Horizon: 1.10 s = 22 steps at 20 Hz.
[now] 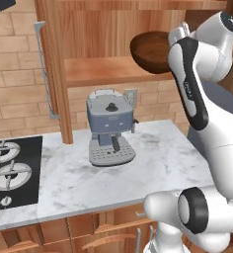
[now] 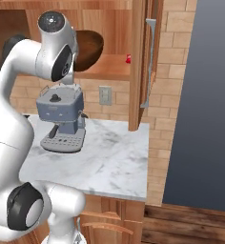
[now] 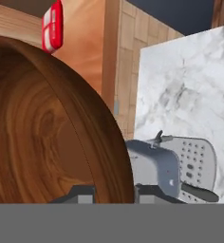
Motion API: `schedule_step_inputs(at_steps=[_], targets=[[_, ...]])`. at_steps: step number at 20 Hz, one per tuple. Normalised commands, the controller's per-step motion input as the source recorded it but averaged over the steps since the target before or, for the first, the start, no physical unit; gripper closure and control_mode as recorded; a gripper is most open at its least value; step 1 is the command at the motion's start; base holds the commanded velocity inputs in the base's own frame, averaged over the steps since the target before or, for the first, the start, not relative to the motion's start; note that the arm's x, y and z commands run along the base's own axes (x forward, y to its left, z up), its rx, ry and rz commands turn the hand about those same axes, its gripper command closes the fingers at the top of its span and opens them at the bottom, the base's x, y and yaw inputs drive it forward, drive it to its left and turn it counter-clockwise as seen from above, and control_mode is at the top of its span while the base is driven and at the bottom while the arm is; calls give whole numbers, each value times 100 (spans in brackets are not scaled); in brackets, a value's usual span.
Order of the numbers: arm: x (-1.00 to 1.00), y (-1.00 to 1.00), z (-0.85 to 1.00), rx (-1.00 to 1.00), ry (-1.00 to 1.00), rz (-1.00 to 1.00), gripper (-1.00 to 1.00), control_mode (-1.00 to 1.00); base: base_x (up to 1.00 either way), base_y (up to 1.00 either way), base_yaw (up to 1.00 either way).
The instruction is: Pick the mug and place it in the sink. Pick the bowl and place it in the open cabinet and then close the cabinet.
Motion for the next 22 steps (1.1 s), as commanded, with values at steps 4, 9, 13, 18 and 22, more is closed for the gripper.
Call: schedule_step_inputs(at_steps=[4, 9, 13, 18, 22], targets=[[38, 0, 0, 0, -1, 0, 100, -100, 0, 0, 0], [46, 0, 0, 0, 0, 0, 100, -100, 0, 0, 0], [47, 0, 0, 0, 1, 0, 100, -100, 0, 0, 0], [22, 0, 0, 0, 10, 0, 100, -100, 0, 0, 0], [0, 0, -2, 0, 9, 0, 100, -100, 0, 0, 0]])
